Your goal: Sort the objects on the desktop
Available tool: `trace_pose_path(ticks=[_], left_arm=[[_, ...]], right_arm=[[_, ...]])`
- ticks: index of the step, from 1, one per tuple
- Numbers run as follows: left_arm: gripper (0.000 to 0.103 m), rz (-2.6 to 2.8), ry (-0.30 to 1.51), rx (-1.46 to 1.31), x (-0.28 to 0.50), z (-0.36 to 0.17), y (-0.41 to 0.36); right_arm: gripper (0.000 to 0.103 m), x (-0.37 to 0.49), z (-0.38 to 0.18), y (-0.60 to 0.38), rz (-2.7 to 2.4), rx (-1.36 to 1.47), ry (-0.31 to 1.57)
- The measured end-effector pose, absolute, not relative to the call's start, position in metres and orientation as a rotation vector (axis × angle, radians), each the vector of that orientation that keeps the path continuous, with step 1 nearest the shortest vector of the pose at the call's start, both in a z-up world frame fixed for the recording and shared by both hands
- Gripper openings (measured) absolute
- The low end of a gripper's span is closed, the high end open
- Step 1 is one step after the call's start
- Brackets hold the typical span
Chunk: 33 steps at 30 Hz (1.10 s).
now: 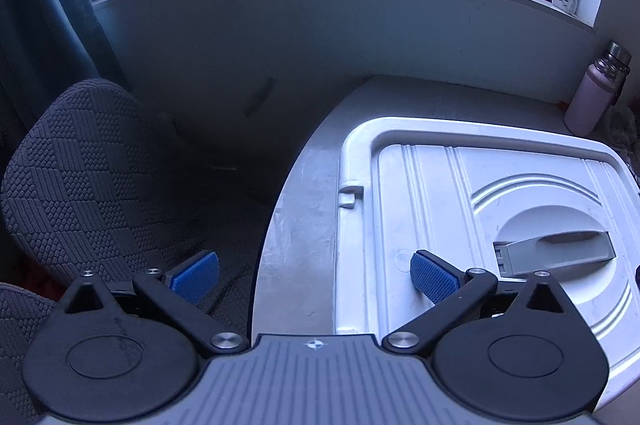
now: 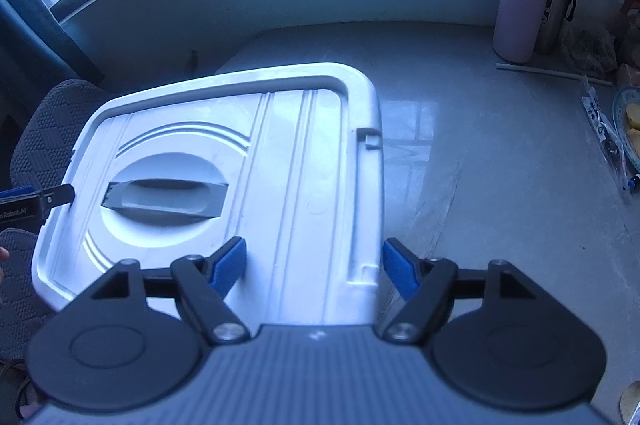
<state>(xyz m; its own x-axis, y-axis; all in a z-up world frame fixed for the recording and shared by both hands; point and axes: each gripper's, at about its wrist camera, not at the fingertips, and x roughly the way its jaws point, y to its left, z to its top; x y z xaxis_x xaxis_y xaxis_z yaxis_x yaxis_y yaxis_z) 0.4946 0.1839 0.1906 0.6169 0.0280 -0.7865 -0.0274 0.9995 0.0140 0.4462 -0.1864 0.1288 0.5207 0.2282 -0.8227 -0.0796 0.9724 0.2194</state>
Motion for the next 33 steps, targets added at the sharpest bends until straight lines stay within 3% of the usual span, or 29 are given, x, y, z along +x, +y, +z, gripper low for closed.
trace_pose_path(ticks=[5,18,24,33], left_arm=[[0.103,0.031,0.855,0.067,0.494,0.19,0.173],[0.103,0.062,0.762,0.134,0.474,0.199,0.155],[0.103,-0.001,0.673,0.09,0.387,0.21,0.141],[0.103,-0.002,0.709,-0.019,0.269,0.145,0.124]], right_arm=[[0.079,0.439,0.127,-0.182,0.182,0.161,1.014],[0.079,0.402,0.138,-0.176,0.1,0.122,0.91],[0.08,0.317,0.161,-0.158,0.08,0.085,0.747],[0.08,0.204,0.105,-0.121,0.049,-0.001,0.65]])
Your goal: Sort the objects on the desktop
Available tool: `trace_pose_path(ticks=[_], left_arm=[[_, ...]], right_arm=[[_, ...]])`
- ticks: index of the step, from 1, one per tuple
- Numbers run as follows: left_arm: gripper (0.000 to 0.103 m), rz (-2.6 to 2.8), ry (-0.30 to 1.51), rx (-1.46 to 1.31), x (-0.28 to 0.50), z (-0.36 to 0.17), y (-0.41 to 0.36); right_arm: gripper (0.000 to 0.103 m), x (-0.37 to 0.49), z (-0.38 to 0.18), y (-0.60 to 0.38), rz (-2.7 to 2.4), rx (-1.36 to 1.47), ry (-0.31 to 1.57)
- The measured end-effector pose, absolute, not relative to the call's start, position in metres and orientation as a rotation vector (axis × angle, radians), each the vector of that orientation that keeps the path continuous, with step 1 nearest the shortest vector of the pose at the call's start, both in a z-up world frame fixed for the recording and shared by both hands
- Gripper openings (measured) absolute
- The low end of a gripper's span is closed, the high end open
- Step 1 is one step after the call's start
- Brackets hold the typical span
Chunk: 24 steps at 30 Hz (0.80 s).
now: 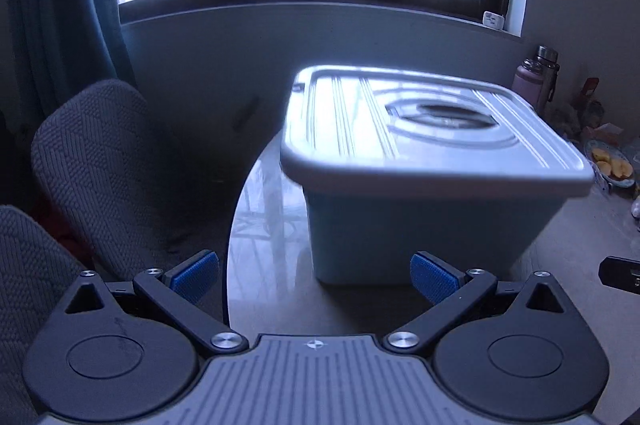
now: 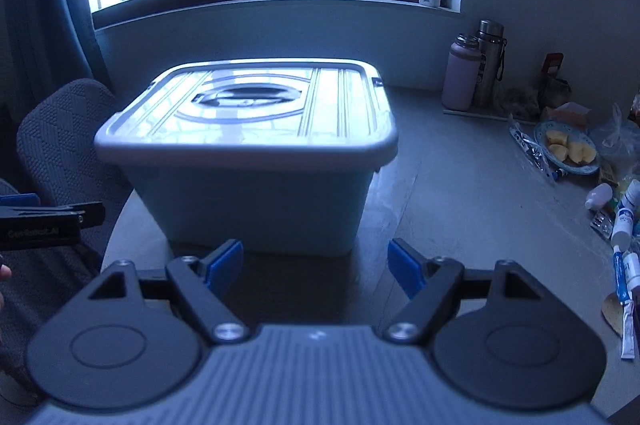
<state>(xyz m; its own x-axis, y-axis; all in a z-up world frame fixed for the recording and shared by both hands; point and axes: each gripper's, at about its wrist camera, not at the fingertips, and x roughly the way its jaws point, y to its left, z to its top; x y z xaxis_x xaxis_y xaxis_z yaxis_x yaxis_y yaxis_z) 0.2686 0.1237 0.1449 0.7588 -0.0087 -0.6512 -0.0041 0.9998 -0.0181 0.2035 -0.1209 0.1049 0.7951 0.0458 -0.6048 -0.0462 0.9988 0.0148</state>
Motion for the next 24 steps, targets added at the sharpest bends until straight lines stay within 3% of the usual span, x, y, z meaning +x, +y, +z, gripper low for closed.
trace_pose_path(ticks=[12,24], left_arm=[[0.103,0.082,0.7,0.082,0.189,0.056,0.105],[0.103,0.051,0.682,0.056,0.194,0.04,0.105]], right_arm=[[0.08,0.148,0.028,-0.108,0.124,0.05,0.585],[0.08,0.146,0.023,-0.113,0.104,0.084,0.557]])
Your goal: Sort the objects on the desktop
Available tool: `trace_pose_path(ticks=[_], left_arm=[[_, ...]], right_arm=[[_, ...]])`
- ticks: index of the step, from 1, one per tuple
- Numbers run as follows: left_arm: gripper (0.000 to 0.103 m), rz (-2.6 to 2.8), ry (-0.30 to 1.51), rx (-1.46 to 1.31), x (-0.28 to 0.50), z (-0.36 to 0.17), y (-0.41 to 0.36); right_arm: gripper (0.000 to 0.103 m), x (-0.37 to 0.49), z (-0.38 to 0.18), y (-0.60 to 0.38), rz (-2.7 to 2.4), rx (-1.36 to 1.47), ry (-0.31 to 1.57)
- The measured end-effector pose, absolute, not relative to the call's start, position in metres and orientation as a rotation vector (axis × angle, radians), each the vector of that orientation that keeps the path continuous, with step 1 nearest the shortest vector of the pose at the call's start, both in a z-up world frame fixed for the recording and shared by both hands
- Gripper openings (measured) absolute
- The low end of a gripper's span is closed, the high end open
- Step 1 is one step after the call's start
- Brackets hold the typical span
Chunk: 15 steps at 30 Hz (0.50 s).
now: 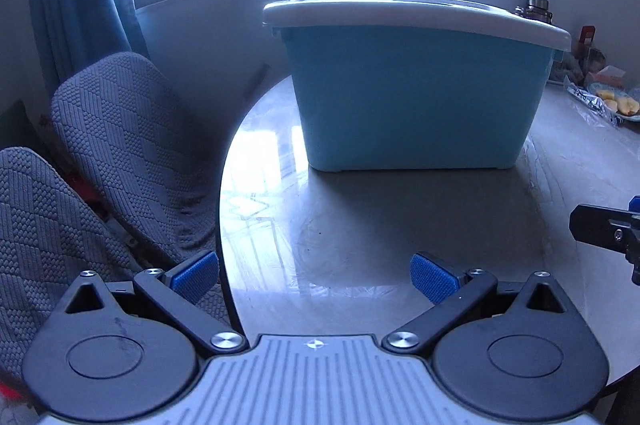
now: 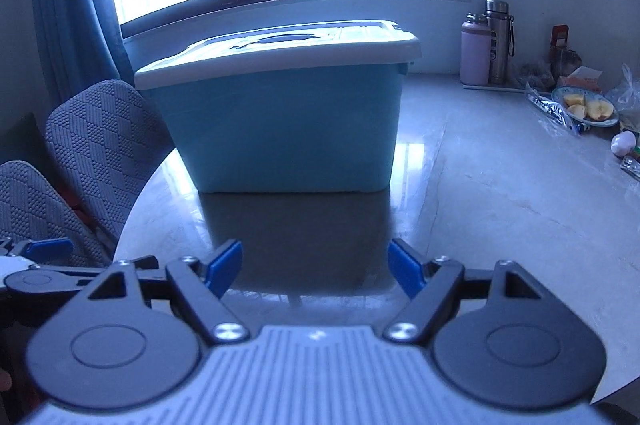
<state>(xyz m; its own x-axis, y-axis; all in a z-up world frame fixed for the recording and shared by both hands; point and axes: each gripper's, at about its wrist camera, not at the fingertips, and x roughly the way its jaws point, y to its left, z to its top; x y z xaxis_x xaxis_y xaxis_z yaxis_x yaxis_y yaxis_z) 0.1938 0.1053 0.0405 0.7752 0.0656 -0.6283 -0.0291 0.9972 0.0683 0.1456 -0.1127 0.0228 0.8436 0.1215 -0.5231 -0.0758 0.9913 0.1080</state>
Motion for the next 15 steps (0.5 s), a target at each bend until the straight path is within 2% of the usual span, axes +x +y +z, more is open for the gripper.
trace_pose_path(ticks=[15], left_arm=[[0.103,0.055,0.659,0.018,0.209,0.046,0.105]], right_arm=[[0.08,0.155,0.018,-0.11,0.1,0.077,0.577]])
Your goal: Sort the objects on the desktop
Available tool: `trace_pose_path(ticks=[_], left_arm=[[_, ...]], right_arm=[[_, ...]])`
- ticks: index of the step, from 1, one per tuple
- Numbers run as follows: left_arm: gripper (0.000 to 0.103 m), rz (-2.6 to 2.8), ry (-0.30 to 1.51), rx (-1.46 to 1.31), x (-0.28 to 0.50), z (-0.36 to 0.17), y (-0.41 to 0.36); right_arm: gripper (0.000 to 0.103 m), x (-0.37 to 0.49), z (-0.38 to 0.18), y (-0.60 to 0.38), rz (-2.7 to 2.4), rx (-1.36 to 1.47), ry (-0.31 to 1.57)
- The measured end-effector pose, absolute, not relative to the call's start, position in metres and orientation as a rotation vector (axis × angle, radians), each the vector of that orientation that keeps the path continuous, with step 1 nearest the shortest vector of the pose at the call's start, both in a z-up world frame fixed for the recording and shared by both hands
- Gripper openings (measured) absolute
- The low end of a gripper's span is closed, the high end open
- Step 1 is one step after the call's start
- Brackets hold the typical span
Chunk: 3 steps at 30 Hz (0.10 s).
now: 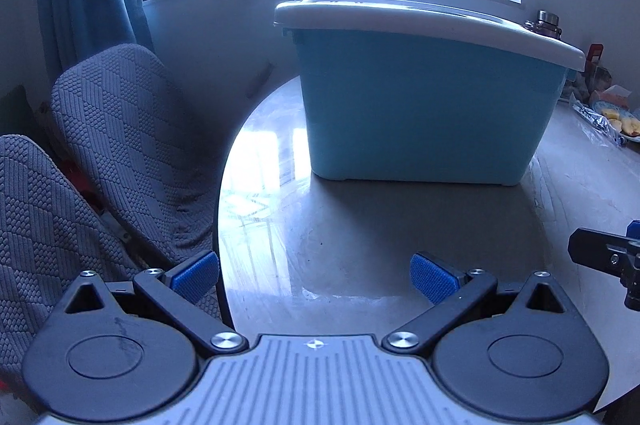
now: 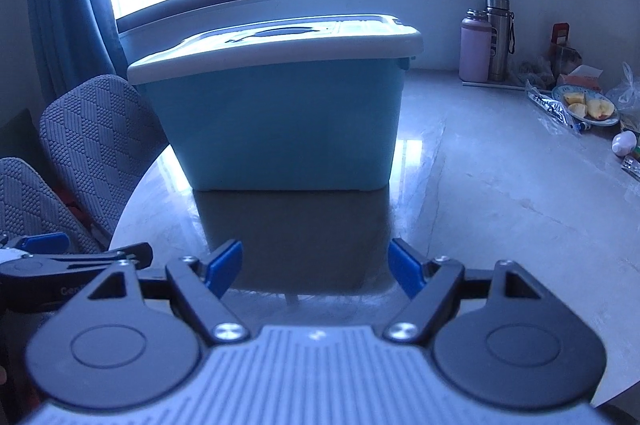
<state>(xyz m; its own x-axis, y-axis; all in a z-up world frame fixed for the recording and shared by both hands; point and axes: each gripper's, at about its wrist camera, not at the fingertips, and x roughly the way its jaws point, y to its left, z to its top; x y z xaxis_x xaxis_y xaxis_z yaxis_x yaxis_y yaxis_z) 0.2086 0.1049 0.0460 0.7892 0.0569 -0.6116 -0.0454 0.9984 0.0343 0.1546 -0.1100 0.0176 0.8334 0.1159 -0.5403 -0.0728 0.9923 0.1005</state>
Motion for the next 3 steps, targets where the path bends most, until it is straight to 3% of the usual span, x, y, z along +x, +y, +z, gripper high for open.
trace_pose_path(ticks=[3], left_arm=[[0.103,0.052,0.647,0.028,0.2088,0.0482,0.1029]], right_arm=[[0.08,0.1553,0.0173,-0.1095,0.102,0.08,0.582]])
